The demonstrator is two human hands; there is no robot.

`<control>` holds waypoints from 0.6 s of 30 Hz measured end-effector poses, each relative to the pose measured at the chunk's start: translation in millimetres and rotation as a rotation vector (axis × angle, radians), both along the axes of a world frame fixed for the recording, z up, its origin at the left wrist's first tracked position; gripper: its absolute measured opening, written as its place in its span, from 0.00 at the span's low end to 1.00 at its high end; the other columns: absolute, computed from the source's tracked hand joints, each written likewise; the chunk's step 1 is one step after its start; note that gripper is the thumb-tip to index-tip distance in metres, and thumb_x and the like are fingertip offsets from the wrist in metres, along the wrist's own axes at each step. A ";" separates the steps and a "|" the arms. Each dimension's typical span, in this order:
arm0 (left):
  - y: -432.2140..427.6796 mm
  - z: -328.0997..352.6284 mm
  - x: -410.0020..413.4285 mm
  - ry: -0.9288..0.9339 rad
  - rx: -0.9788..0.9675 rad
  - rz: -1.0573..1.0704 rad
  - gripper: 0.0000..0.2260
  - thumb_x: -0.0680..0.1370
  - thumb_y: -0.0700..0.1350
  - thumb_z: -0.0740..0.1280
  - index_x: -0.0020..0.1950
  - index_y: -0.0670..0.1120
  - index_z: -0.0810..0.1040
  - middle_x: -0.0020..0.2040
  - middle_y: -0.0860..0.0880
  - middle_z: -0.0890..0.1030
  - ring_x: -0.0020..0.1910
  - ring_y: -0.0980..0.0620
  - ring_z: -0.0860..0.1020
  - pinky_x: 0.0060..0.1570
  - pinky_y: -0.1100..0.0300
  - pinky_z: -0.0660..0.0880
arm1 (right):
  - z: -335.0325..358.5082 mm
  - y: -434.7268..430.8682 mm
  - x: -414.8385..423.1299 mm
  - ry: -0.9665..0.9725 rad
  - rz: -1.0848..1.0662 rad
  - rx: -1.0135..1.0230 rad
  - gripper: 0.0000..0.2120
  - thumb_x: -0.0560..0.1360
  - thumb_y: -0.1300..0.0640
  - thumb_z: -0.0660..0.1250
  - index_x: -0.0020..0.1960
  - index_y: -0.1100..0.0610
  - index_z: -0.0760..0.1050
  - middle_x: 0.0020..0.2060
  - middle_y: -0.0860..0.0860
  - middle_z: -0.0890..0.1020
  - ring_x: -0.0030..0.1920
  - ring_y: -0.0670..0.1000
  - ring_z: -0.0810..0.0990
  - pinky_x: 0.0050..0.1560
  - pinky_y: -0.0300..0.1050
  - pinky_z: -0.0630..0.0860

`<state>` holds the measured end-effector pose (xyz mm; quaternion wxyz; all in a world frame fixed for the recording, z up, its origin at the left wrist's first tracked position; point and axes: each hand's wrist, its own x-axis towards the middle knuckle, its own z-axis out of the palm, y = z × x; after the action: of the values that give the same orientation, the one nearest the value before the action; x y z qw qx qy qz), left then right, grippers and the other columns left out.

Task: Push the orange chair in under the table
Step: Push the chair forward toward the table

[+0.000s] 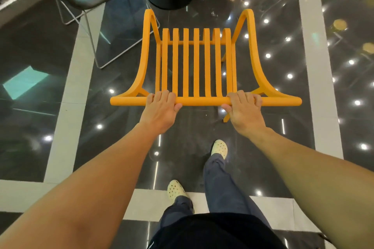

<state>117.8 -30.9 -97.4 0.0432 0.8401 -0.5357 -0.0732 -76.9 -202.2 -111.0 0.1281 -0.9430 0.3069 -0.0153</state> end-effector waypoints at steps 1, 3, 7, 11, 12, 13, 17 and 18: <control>-11.3 0.7 4.6 0.008 0.000 0.015 0.12 0.78 0.49 0.57 0.48 0.40 0.71 0.44 0.40 0.75 0.41 0.40 0.70 0.46 0.44 0.66 | -1.1 -12.5 5.9 -0.002 0.011 -0.003 0.18 0.77 0.46 0.54 0.57 0.57 0.70 0.47 0.56 0.75 0.49 0.58 0.70 0.54 0.53 0.56; -35.8 1.7 13.1 0.010 0.010 0.039 0.12 0.78 0.48 0.58 0.49 0.39 0.71 0.45 0.39 0.75 0.42 0.39 0.70 0.47 0.43 0.66 | -1.1 -39.8 18.4 -0.004 0.029 -0.007 0.18 0.77 0.45 0.54 0.57 0.57 0.70 0.47 0.56 0.75 0.48 0.58 0.70 0.53 0.53 0.56; -84.1 4.4 28.6 0.008 0.011 0.078 0.12 0.78 0.48 0.59 0.48 0.38 0.71 0.44 0.38 0.75 0.41 0.38 0.70 0.46 0.43 0.66 | 1.3 -94.3 40.3 -0.027 0.065 -0.003 0.17 0.77 0.46 0.55 0.56 0.57 0.70 0.47 0.56 0.75 0.49 0.58 0.70 0.54 0.53 0.57; -135.8 4.7 51.6 0.020 0.032 0.116 0.13 0.78 0.49 0.58 0.50 0.39 0.70 0.46 0.38 0.74 0.43 0.39 0.70 0.49 0.43 0.65 | 1.4 -151.6 69.0 -0.012 0.095 0.004 0.16 0.77 0.46 0.55 0.57 0.56 0.70 0.48 0.55 0.75 0.49 0.57 0.70 0.54 0.54 0.58; -148.8 4.8 57.7 0.022 0.036 0.123 0.13 0.78 0.50 0.57 0.50 0.39 0.70 0.47 0.39 0.74 0.44 0.39 0.70 0.49 0.44 0.65 | 1.8 -165.6 76.4 -0.005 0.099 0.007 0.16 0.77 0.45 0.55 0.57 0.56 0.70 0.47 0.54 0.74 0.49 0.57 0.69 0.54 0.55 0.59; -160.9 4.8 63.2 0.022 0.038 0.127 0.13 0.78 0.50 0.57 0.51 0.40 0.70 0.47 0.39 0.74 0.44 0.39 0.70 0.49 0.44 0.65 | 2.1 -178.7 83.5 -0.001 0.102 0.008 0.17 0.77 0.45 0.54 0.57 0.55 0.70 0.48 0.54 0.74 0.49 0.57 0.69 0.55 0.55 0.59; -204.9 3.2 86.6 0.000 0.025 0.136 0.14 0.78 0.50 0.56 0.49 0.40 0.70 0.44 0.39 0.74 0.41 0.40 0.70 0.46 0.43 0.67 | 2.2 -227.6 110.7 -0.005 0.123 0.006 0.17 0.77 0.44 0.54 0.57 0.55 0.69 0.48 0.54 0.75 0.49 0.57 0.70 0.55 0.55 0.59; -214.7 2.6 93.1 -0.009 0.025 0.138 0.14 0.78 0.50 0.56 0.49 0.40 0.70 0.44 0.39 0.74 0.41 0.40 0.70 0.45 0.43 0.67 | 2.9 -237.9 118.7 -0.001 0.129 0.005 0.17 0.77 0.44 0.53 0.57 0.55 0.69 0.48 0.54 0.75 0.49 0.57 0.70 0.56 0.55 0.59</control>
<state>210.9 -245.7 -94.7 0.0351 0.8760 -0.4755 -0.0728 41.8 -440.1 -108.1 0.1315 -0.9604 0.2457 -0.0067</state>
